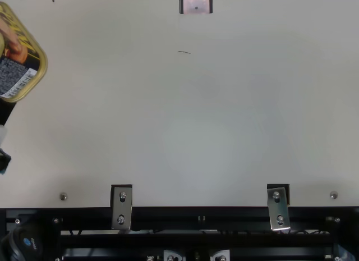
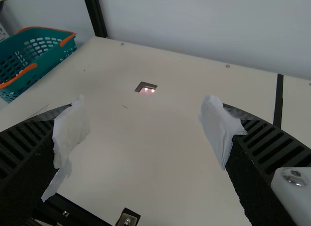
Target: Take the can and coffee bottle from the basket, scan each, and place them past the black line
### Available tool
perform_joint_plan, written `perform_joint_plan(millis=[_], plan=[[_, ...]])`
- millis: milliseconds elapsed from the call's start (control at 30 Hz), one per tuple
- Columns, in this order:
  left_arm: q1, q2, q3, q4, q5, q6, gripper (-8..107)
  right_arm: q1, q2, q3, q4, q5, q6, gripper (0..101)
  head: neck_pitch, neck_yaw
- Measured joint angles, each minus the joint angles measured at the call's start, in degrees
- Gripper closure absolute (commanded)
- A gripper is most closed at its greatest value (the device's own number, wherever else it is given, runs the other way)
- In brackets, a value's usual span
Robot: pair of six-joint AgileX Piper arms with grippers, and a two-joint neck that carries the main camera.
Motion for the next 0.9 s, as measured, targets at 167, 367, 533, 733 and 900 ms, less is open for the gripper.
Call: perform_joint_plan(millis=[167,367,533,733,900], plan=[[-0.2,0.1,0.2,-0.2,-0.2,-1.0,89,0.0,0.0,0.0,0.0,0.0,0.0,0,-0.3,0.0],[-2.1,-1.2,1.5,-0.7,-0.2,-5.6,89,0.0,0.0,0.0,0.0,0.0,0.0,0,0.0,0.0],[-4.5,-3.1,1.6,-0.7,-0.2,-10.5,89,0.0,0.0,0.0,0.0,0.0,0.0,0,-0.3,0.0],[-7.7,-4.6,0.8,-1.0,-1.0,-16.4,89,0.0,0.0,0.0,0.0,0.0,0.0,0,0.0,0.0],[-8.6,-4.9,0.5,-1.0,-1.7,-19.2,89,0.0,0.0,0.0,0.0,0.0,0.0,0,0.0,0.0]])
